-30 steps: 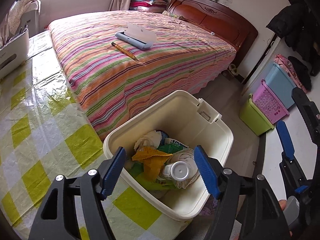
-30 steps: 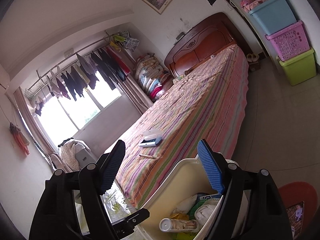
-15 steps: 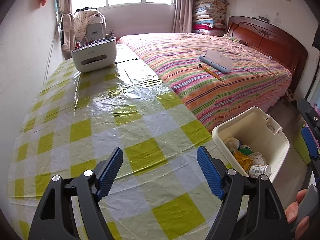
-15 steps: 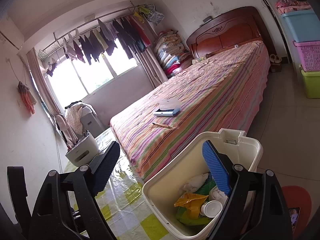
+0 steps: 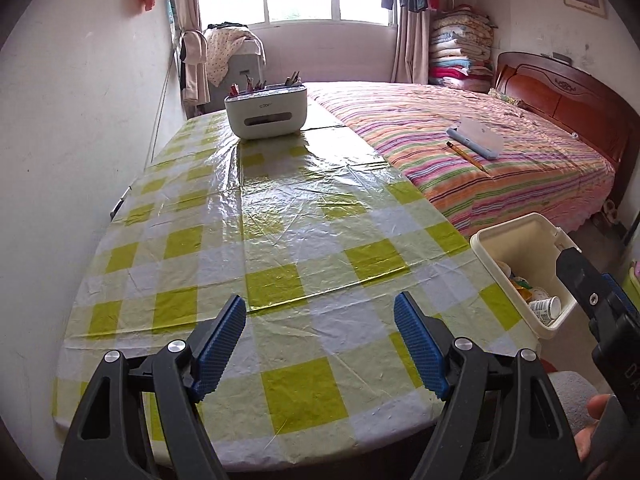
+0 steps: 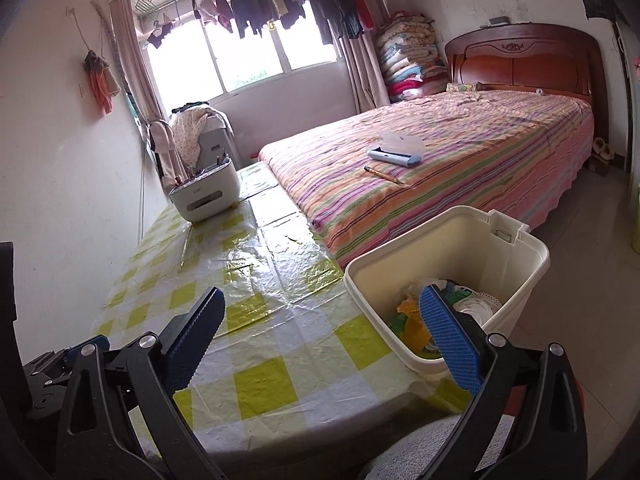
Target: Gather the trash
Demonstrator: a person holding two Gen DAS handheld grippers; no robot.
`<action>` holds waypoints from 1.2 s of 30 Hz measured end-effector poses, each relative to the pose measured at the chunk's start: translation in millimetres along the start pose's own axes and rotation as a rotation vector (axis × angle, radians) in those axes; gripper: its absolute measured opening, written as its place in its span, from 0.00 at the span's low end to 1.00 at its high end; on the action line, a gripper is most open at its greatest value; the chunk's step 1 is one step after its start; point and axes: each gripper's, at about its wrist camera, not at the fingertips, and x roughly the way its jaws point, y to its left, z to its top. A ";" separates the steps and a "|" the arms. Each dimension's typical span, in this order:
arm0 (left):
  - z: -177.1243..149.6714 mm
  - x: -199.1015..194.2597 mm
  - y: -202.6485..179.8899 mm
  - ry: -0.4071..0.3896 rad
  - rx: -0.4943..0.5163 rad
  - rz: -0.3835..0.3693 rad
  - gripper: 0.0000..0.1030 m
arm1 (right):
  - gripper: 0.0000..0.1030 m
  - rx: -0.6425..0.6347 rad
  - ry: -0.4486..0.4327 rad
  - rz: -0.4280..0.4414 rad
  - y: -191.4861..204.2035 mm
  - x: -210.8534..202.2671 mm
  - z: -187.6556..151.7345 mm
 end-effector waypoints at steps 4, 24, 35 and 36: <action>-0.3 -10.3 0.2 -0.006 0.013 0.018 0.72 | 0.94 -0.013 0.025 -0.010 1.0 -3.6 -2.2; 7.2 -12.9 -15.4 0.009 0.095 0.045 0.72 | 0.94 -0.016 0.127 0.011 0.1 18.7 0.3; 5.6 -7.4 -18.2 0.027 0.116 0.051 0.73 | 0.94 -0.011 0.117 -0.001 -4.8 21.9 2.7; 5.4 -6.8 -18.2 0.029 0.117 0.052 0.73 | 0.94 -0.008 0.117 -0.004 -6.0 22.2 2.9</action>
